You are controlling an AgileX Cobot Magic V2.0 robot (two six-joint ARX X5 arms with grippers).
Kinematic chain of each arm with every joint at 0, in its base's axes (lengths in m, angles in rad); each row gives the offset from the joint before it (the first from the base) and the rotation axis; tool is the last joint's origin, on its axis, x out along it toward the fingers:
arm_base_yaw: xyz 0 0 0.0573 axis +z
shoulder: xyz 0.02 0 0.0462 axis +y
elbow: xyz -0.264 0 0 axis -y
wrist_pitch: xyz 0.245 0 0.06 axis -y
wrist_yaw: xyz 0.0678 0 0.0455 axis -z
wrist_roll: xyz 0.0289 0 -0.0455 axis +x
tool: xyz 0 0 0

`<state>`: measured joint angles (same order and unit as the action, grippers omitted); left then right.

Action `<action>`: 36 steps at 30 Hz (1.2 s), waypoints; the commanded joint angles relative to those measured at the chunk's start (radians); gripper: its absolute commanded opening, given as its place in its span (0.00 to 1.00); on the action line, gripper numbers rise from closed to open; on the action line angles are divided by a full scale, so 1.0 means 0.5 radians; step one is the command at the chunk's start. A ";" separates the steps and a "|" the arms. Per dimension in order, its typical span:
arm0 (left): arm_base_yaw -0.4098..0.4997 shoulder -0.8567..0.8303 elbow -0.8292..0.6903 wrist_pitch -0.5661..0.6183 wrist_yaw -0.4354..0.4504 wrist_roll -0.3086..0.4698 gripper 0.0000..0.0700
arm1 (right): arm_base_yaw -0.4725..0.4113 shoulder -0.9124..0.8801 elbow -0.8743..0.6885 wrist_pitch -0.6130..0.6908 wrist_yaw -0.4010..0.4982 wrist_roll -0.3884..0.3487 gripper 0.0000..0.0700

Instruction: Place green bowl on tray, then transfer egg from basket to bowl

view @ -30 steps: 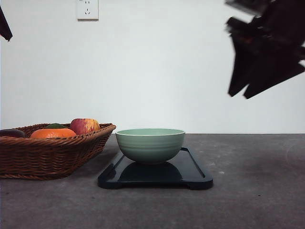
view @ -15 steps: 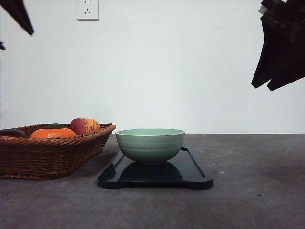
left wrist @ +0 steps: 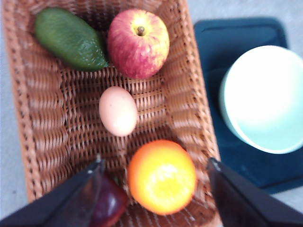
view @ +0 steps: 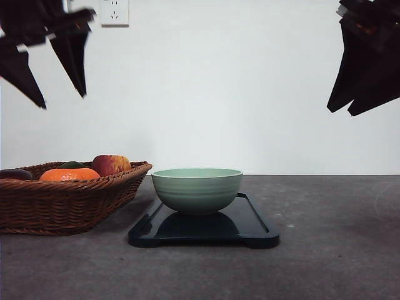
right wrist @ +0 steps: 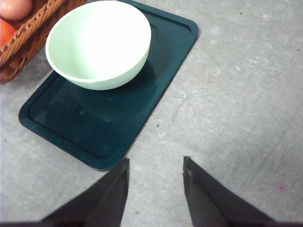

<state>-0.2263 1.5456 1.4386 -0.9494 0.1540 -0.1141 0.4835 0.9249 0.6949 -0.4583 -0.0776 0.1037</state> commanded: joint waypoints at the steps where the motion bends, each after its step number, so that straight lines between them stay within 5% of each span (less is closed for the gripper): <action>1: -0.008 0.086 0.055 0.007 -0.031 0.045 0.68 | 0.011 0.016 0.005 0.023 0.001 0.065 0.32; 7: -0.008 0.272 0.055 0.073 -0.174 0.047 0.68 | 0.011 0.016 0.005 0.025 0.001 0.095 0.32; 36: -0.016 0.736 0.055 0.359 -0.227 0.030 0.68 | 0.011 0.016 0.005 0.025 0.009 0.100 0.32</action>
<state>-0.2283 1.8896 1.4418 -0.7757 0.0463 -0.0976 0.4835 0.9249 0.6949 -0.4580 -0.0753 0.1394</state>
